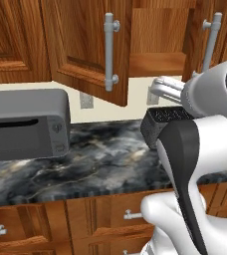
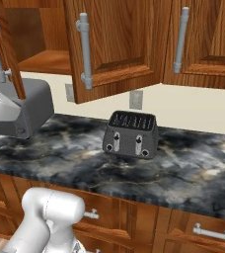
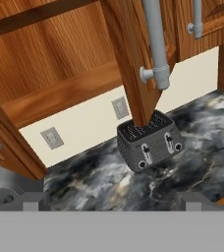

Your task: Close all open cabinet doors.

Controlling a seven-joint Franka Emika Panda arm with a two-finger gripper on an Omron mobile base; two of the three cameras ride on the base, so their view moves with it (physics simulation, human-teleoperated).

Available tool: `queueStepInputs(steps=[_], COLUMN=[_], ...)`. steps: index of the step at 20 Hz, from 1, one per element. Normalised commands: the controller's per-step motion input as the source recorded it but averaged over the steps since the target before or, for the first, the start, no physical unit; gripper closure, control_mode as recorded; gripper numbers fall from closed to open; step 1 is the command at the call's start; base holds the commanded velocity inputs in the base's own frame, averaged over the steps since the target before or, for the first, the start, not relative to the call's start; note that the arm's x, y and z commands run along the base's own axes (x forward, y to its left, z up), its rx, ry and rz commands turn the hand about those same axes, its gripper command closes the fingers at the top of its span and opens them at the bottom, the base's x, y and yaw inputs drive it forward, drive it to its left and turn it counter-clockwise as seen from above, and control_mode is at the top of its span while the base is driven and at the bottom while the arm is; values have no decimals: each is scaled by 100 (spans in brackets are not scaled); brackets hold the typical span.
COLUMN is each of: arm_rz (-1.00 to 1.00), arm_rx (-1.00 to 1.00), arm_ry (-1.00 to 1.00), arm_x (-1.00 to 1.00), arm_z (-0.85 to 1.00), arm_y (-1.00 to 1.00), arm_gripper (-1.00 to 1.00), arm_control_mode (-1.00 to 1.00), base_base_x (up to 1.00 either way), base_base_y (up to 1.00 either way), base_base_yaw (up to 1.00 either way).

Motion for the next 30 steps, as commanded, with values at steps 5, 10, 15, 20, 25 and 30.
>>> queueStepInputs(steps=[5, 10, 15, 20, 25, 30], arm_rz=[0, 0, 7, 1, -5, -18], arm_rx=[0, 0, 0, 2, -4, -5], arm_ry=[-2, -18, -13, -1, 0, 0], arm_x=[0, -14, -29, -56, -19, -22], arm_z=[0, 0, 0, 0, 9, 8], arm_y=[0, 0, 1, 0, 38, 35], arm_gripper=[-100, -100, -100, -100, -100, -100], arm_control_mode=[-100, -100, -100, -100, -100, -100], base_base_x=[0, 0, 0, 0, 0, 0], base_base_y=[0, 0, 0, 0, 0, 0], base_base_yaw=[0, 0, 0, 0, 0, 0])
